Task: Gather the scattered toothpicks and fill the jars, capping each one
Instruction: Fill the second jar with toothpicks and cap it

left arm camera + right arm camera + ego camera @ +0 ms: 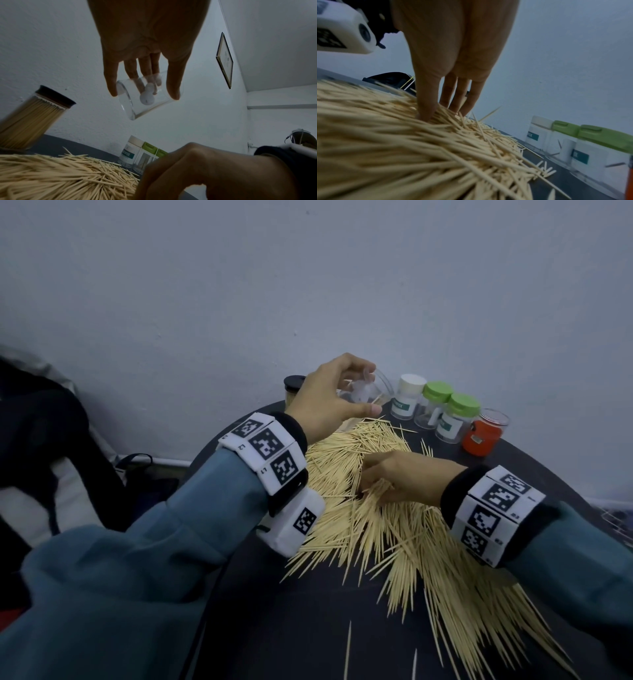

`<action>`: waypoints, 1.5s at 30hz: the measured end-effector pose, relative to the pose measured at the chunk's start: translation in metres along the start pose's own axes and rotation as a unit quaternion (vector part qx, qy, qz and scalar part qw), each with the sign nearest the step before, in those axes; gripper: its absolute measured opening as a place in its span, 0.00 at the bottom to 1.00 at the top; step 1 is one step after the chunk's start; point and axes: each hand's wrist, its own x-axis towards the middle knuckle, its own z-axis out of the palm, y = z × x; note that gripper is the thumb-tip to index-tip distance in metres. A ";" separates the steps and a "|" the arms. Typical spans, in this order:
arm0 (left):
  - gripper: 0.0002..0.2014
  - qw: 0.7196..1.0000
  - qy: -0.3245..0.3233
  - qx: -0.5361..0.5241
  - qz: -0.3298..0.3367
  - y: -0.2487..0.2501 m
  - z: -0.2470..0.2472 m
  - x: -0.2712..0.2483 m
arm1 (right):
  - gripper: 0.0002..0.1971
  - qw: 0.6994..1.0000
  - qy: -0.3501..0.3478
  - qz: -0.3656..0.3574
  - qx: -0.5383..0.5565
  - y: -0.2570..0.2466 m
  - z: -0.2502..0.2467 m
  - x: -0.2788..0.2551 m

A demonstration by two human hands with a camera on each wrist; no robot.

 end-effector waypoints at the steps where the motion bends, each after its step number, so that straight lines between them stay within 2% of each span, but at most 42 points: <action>1: 0.27 1.000 0.000 0.001 0.001 -0.001 0.000 0.000 | 0.16 1.000 0.007 -0.003 -0.001 0.001 0.000 0.000; 5: 0.26 1.000 -0.001 0.003 0.006 -0.002 0.002 0.002 | 0.12 0.999 0.032 -0.007 -0.008 0.004 0.000 -0.003; 10: 0.26 1.000 0.002 0.000 0.012 -0.004 0.002 0.003 | 0.12 0.997 0.079 0.022 0.012 0.012 -0.006 -0.007; 16: 0.26 1.000 0.017 -0.003 0.010 -0.004 0.001 0.008 | 0.16 0.983 0.147 0.077 0.073 0.025 -0.011 -0.021; 19: 0.26 0.999 0.031 -0.017 0.006 -0.005 0.000 0.009 | 0.16 0.963 0.196 0.113 0.146 0.032 -0.010 -0.029; 24: 0.26 1.000 0.020 -0.018 -0.009 -0.010 0.005 0.008 | 0.19 0.890 0.253 0.153 0.347 0.045 -0.005 -0.040; 27: 0.26 0.999 -0.022 0.002 -0.024 -0.013 0.009 0.005 | 0.10 0.821 0.275 0.152 0.476 0.054 -0.005 -0.042; 31: 0.25 0.993 -0.102 0.031 -0.043 -0.015 0.016 0.000 | 0.12 0.731 0.326 0.134 0.585 0.056 -0.014 -0.047; 35: 0.24 0.984 -0.156 0.065 -0.053 -0.016 0.022 -0.003 | 0.12 0.696 0.363 0.114 0.608 0.051 -0.028 -0.050; 38: 0.25 0.982 -0.167 0.070 -0.058 -0.016 0.025 -0.005 | 0.13 0.688 0.369 0.108 0.615 0.046 -0.032 -0.049; 42: 0.25 0.980 -0.173 0.060 -0.073 -0.014 0.028 -0.008 | 0.11 0.714 0.329 0.111 0.608 0.032 -0.025 -0.040; 45: 0.25 0.981 -0.171 0.051 -0.077 -0.012 0.030 -0.009 | 0.13 0.720 0.329 0.122 0.598 0.024 -0.017 -0.030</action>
